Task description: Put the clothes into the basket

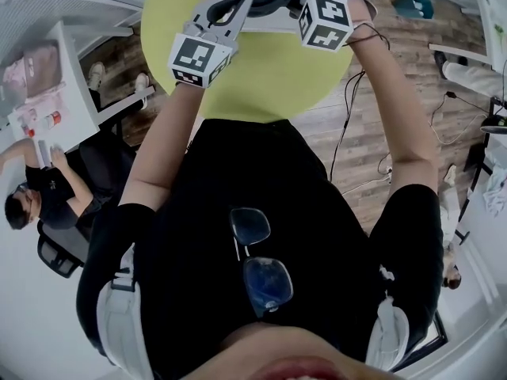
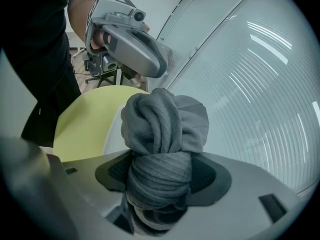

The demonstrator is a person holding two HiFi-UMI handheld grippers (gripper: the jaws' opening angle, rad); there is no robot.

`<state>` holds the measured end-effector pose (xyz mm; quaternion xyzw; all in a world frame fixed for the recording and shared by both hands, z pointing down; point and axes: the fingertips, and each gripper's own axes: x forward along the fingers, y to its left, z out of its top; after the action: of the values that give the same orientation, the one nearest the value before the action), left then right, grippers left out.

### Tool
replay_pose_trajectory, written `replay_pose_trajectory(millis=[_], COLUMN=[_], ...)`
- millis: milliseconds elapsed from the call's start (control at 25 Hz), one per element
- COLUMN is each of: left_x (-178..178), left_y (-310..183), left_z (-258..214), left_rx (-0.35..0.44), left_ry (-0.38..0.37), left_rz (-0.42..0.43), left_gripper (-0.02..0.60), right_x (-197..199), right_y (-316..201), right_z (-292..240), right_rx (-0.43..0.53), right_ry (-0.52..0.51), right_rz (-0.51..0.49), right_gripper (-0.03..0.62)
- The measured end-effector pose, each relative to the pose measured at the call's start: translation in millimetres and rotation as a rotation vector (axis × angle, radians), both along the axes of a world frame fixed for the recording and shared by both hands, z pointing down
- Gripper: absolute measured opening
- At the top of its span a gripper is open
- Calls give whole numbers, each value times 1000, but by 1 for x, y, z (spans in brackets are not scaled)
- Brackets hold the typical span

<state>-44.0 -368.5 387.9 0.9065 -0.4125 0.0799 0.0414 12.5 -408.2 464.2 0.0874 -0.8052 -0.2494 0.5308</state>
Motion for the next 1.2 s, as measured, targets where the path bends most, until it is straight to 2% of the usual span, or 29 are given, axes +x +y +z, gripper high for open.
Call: replay_pose_trajectory(millis=[400,840,1200], left_x=[1,12,19], left_y=[-20,-44,-57], left_z=[46,76,92], left_rx=[-71,-115,-131], left_ry=[-20,-54,-49], left_rz=[-9,-3,5], left_gripper=[11,11,11], right_x=[-5,-2,2], right_y=[-7,-12,-21], right_z=[67,119,161], right_rx=[-92,-176,-239], right_ry=[37,64,75], right_rz=[5,14,36], right_gripper=[318,318,319])
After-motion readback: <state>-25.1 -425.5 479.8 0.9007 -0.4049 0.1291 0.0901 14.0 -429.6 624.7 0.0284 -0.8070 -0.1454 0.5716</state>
